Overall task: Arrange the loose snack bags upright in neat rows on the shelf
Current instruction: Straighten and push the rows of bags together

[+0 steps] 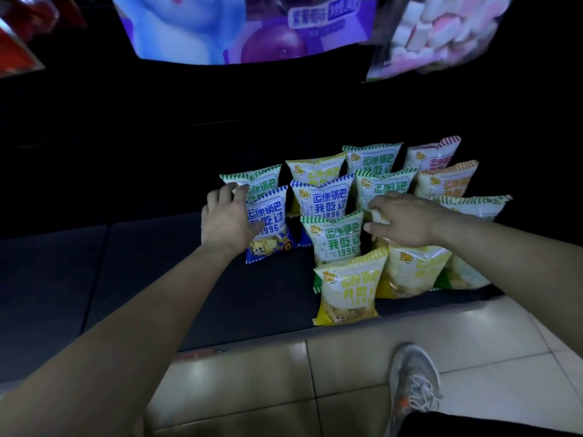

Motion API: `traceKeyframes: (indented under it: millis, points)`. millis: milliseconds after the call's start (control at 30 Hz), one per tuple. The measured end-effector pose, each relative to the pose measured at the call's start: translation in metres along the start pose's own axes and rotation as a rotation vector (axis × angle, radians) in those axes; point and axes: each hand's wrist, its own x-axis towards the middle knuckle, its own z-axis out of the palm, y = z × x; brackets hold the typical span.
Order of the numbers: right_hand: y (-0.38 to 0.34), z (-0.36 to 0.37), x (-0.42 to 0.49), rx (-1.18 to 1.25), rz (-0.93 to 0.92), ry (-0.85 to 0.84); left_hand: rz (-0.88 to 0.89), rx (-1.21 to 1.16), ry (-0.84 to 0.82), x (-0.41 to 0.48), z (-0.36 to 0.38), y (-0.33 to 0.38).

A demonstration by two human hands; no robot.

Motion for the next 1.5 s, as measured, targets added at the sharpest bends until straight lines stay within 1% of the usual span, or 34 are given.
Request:
traceKeyframes:
  millis: [67, 100, 167, 233, 300, 333, 467, 533, 600, 767, 900, 1100, 1200, 1333, 1433, 1500]
  points:
    - [0.015, 0.003, -0.015, 0.026, 0.024, 0.022, 0.049, -0.085, 0.047, -0.019, -0.012, 0.024]
    - [0.022, 0.005, -0.021, 0.036, 0.037, 0.039, 0.096, -0.141, 0.043, -0.029, -0.018, 0.037]
    - [0.063, 0.014, -0.058, 0.076, 0.103, 0.042, 0.229, -0.235, -0.034, -0.062, -0.023, 0.1]
    - [0.07, 0.026, -0.057, 0.045, 0.099, -0.021, 0.272, -0.277, -0.159, -0.076, -0.02, 0.12]
    - [0.087, 0.031, -0.061, 0.001, 0.074, -0.098, 0.301, -0.194, -0.308, -0.083, -0.005, 0.154]
    - [0.085, 0.033, -0.059, -0.039, 0.048, -0.112, 0.314, -0.131, -0.361, -0.084, -0.001, 0.159]
    - [0.064, 0.038, -0.051, -0.167, -0.023, -0.093, 0.357, 0.128, -0.454, -0.082, 0.011, 0.168]
    - [0.05, 0.041, -0.044, -0.215, -0.032, -0.102, 0.365, 0.223, -0.455, -0.081, 0.015, 0.166]
    - [0.04, 0.045, -0.039, -0.256, -0.032, -0.116, 0.377, 0.264, -0.452, -0.083, 0.018, 0.162]
    - [0.039, 0.046, -0.027, -0.317, -0.056, -0.142, 0.345, 0.175, -0.351, -0.077, 0.024, 0.154]
    - [0.039, 0.047, -0.026, -0.299, -0.047, -0.151, 0.347, 0.183, -0.295, -0.08, 0.03, 0.154]
    - [0.036, 0.052, -0.034, -0.28, -0.029, -0.087, 0.361, 0.164, -0.377, -0.078, 0.028, 0.155]
    - [0.038, 0.053, -0.035, -0.251, -0.05, -0.073, 0.369, 0.127, -0.411, -0.08, 0.026, 0.151]
    - [0.045, 0.046, -0.035, -0.169, -0.077, -0.089, 0.333, 0.002, -0.441, -0.074, 0.015, 0.139]
    - [0.052, 0.037, -0.031, -0.069, -0.058, -0.022, 0.254, -0.11, -0.375, -0.057, 0.006, 0.131]
    - [0.057, 0.029, -0.026, -0.02, -0.032, 0.03, 0.225, -0.124, -0.327, -0.041, 0.005, 0.128]
